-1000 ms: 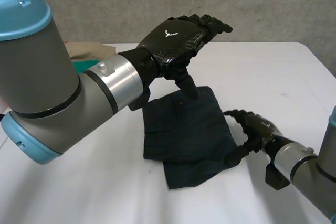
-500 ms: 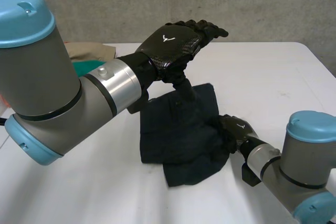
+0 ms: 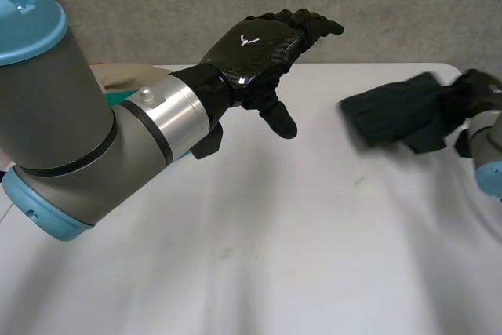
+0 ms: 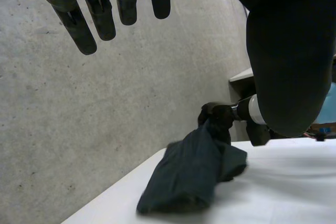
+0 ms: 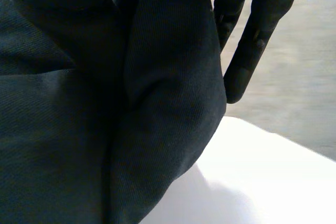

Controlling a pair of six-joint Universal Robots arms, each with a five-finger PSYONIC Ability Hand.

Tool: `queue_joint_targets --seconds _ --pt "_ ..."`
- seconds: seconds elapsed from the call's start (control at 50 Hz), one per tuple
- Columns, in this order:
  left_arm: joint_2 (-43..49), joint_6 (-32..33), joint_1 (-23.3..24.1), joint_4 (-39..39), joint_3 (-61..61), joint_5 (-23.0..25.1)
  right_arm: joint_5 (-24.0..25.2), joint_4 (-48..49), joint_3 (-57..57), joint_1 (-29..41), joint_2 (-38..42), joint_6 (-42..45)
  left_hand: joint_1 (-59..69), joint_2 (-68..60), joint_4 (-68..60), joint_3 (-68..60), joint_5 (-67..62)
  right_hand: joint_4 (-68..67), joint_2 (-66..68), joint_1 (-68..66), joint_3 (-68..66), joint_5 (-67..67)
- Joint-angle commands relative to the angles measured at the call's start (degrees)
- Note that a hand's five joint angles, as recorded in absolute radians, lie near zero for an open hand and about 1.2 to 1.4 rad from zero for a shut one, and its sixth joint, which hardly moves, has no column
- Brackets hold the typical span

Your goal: Fold the laundry.

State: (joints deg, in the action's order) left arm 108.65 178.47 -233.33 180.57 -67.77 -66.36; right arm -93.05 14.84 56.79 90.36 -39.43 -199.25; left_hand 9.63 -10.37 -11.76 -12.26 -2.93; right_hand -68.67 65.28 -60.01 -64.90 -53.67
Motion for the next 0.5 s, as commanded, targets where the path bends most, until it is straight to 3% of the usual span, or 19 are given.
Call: queue_joint_targets --seconds 0.02,0.1,0.3,0.32,0.34,0.36,0.5 --pt "-0.2 -0.3 0.6 -0.1 0.0 0.0 -7.1 -9.6 -25.3 -6.4 15.3 -0.4 0.4 0.4 1.8 2.3 2.9 -11.3 14.7 -20.0 -15.1 -16.3" --pt "-0.2 -0.1 1.0 -0.2 0.3 0.1 -6.6 -12.2 -32.3 -7.7 20.4 0.2 0.4 0.4 1.8 2.3 2.9 -11.3 14.7 -20.0 -15.1 -16.3" --pt "0.0 -0.1 1.5 -0.5 0.7 0.1 -6.2 -11.3 -34.9 -10.1 21.8 3.4 0.4 0.4 1.8 2.3 2.9 -11.3 14.7 -20.0 -15.1 -16.3" --pt "0.0 -0.1 1.5 -0.5 0.7 0.1 -5.7 -11.3 -35.1 -10.4 21.8 3.5 0.4 0.4 1.8 2.3 2.9 5.0 -1.6 -3.6 1.2 0.0" --pt "0.0 -0.1 1.4 -0.5 0.7 0.1 -4.4 -11.4 -35.2 -10.6 21.7 3.6 0.4 0.4 1.8 2.3 2.9 45.8 -42.4 37.2 42.0 40.8" --pt "0.0 -0.1 1.4 -0.5 0.7 0.1 -3.8 -11.4 -35.3 -10.8 21.7 3.8 0.4 0.4 1.8 2.3 2.9 58.7 -55.3 50.0 54.9 53.7" --pt "-0.2 -0.3 1.3 -0.3 0.4 0.1 -4.0 -11.4 -35.2 -12.6 21.9 8.7 0.4 0.4 1.8 2.3 2.9 58.7 -55.3 50.0 54.9 53.7"
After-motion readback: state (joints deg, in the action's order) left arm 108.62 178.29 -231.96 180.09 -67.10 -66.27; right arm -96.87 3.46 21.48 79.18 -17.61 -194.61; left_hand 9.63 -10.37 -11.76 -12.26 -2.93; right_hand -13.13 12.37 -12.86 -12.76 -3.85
